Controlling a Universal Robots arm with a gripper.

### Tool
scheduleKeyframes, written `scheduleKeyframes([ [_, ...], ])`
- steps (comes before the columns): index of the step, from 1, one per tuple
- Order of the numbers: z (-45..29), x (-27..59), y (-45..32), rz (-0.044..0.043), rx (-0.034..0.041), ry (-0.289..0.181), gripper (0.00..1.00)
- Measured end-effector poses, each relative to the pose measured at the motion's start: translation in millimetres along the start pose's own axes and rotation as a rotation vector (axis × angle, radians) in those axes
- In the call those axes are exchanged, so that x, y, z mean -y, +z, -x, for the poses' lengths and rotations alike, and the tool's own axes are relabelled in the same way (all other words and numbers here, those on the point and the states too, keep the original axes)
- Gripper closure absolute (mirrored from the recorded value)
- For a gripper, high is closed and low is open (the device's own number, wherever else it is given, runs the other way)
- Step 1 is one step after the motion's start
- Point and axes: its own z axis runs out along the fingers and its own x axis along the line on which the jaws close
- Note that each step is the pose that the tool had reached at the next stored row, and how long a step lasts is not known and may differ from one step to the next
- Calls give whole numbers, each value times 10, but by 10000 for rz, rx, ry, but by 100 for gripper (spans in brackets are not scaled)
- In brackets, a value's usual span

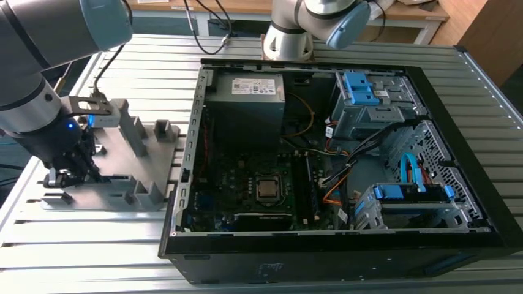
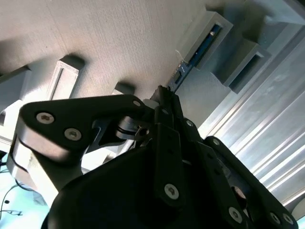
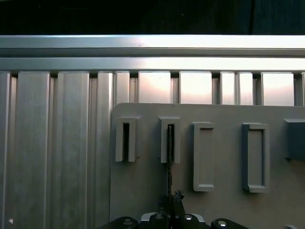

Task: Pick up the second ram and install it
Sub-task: 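Pick up the second ram and move it above second insertion slot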

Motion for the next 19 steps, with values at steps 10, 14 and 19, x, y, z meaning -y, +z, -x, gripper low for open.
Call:
scheduleKeyframes([
  [10, 0, 0, 7, 1, 0, 0, 86],
  [14, 0, 0, 11, 1, 0, 0, 86],
  [19, 1, 0, -26, -8, 7, 1, 86],
])
